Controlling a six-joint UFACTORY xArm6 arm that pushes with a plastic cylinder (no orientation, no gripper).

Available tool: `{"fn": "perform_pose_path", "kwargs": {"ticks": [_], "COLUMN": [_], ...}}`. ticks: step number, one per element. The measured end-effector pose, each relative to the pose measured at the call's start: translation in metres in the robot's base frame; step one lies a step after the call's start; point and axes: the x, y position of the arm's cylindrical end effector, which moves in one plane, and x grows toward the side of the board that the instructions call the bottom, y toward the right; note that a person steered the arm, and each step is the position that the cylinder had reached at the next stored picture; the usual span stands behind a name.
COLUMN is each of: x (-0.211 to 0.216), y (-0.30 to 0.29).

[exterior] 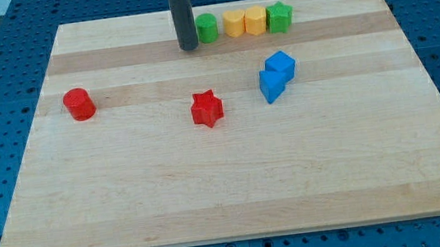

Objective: Push the green circle closer to yellow heart

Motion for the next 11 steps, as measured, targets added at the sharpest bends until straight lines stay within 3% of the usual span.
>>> {"fn": "perform_pose_path", "kwargs": {"ticks": [6,11], "x": [-0.043,-0.045], "y": [0.000,0.008]}}
